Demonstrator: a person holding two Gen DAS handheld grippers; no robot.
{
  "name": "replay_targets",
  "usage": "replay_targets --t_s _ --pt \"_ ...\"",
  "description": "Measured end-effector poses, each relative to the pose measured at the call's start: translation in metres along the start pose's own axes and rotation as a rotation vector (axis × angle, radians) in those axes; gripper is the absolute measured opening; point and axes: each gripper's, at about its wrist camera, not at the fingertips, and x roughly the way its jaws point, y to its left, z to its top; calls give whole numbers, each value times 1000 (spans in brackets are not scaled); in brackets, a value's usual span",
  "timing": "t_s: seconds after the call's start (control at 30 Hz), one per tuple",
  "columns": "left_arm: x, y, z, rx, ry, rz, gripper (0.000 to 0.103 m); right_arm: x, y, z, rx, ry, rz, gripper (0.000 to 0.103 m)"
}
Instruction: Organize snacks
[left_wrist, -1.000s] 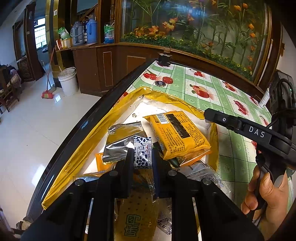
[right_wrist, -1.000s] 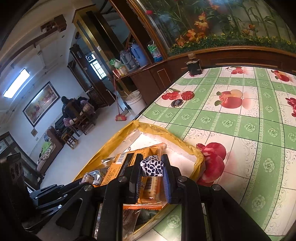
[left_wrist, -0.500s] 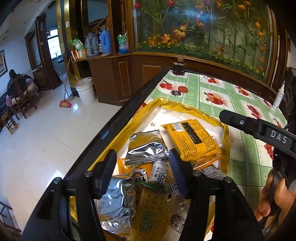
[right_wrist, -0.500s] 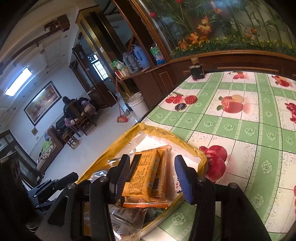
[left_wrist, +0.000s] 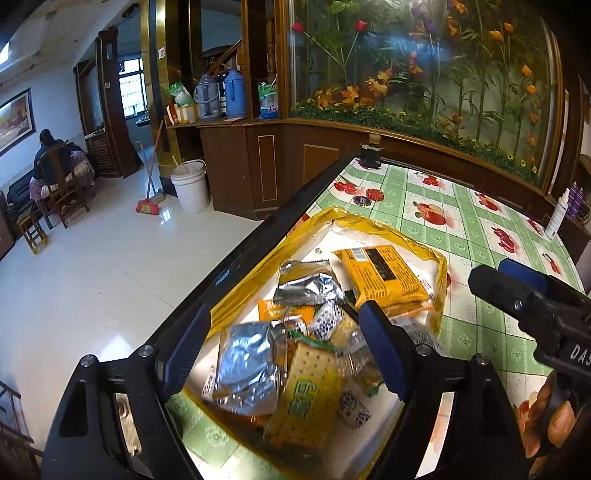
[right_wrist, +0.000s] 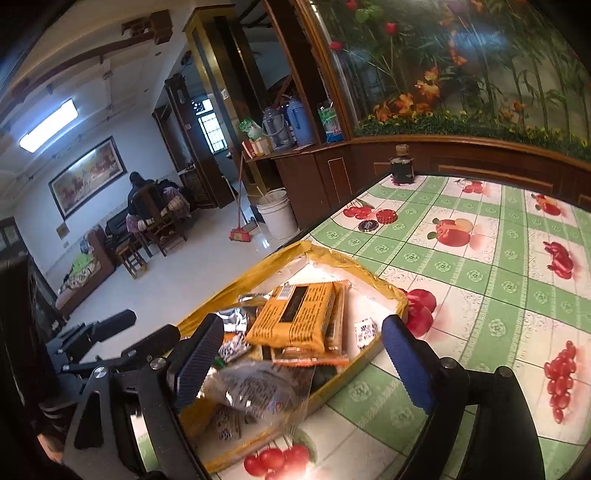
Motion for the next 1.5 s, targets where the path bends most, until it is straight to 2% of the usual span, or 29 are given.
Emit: replay_targets --t_s 0.23,0.4,0.63,0.97,1.5 --pt "-25 0 -15 -5 -29 -2 83 -31 12 -25 -90 20 -24 89" --pt "-37 2 -24 -10 -27 -40 83 -47 12 -38 -115 27 -31 90" --pt "-53 1 -36 14 -33 -6 83 -57 23 -47 -169 45 2 90" --pt "-70 6 -51 59 -48 60 83 -59 73 -52 -404 69 79 91" --pt "-97 26 -63 62 -77 105 83 -72 95 -49 -488 37 100 91"
